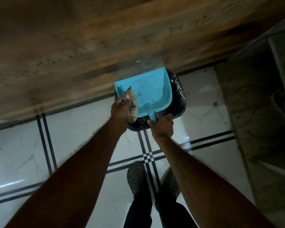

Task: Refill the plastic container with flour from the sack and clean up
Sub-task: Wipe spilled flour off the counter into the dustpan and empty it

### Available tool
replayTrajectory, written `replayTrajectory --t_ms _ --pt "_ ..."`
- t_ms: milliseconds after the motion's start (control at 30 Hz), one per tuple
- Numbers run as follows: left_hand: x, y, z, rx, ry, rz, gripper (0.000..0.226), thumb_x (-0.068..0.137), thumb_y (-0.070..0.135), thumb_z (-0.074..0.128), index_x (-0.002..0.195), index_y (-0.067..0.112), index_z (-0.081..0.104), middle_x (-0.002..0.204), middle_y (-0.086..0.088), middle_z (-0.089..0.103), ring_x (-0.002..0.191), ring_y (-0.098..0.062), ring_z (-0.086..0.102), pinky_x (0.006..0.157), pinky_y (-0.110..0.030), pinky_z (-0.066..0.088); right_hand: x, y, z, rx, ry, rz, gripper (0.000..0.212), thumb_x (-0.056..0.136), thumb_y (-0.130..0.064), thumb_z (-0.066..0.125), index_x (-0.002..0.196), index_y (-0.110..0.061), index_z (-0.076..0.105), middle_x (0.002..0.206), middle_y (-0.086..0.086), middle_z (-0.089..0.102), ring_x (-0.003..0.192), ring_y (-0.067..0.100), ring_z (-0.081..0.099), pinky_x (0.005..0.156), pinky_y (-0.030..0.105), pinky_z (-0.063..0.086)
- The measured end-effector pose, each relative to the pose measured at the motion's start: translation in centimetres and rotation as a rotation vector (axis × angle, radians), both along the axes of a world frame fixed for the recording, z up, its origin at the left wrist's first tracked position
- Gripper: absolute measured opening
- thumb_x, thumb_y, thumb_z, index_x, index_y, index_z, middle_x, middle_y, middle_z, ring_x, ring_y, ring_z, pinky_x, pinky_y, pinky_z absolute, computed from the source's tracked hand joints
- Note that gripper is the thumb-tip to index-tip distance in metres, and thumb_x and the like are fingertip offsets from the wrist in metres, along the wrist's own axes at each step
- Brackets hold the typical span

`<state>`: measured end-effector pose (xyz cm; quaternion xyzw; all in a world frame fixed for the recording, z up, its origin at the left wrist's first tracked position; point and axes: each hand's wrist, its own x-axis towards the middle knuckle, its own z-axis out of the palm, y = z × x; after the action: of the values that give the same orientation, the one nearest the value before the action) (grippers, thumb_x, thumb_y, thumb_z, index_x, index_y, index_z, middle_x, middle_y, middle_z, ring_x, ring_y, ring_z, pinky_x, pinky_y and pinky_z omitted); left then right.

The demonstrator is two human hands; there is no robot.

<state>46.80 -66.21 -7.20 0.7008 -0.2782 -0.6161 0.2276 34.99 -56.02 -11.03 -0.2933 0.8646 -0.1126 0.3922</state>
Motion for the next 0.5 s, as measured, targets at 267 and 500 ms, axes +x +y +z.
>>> replayTrajectory --t_ms 267,500 --pt "-1.3 1.7 5.9 0.038 0.241 0.033 0.044 0.107 0.037 0.05 0.133 0.004 0.062 0.132 -0.017 0.07 0.12 -0.032 0.069 0.103 -0.048 0.056 -1.9 1.8 6.2 -0.296 -0.113 -0.183 0.054 0.086 -0.046 0.073 0.126 -0.013 0.057 0.122 0.011 0.06 0.112 0.028 0.06 0.088 0.034 0.058" --pt "-4.1 4.1 19.8 0.113 0.46 -0.127 0.054 0.108 0.039 0.042 0.145 0.002 0.054 0.142 -0.021 0.063 0.132 -0.038 0.059 0.095 -0.041 0.06 -5.5 1.7 23.2 -0.253 -1.052 -0.505 0.056 0.105 -0.058 0.042 0.137 -0.017 0.065 0.13 0.008 0.074 0.121 0.025 0.068 0.102 0.042 0.052"
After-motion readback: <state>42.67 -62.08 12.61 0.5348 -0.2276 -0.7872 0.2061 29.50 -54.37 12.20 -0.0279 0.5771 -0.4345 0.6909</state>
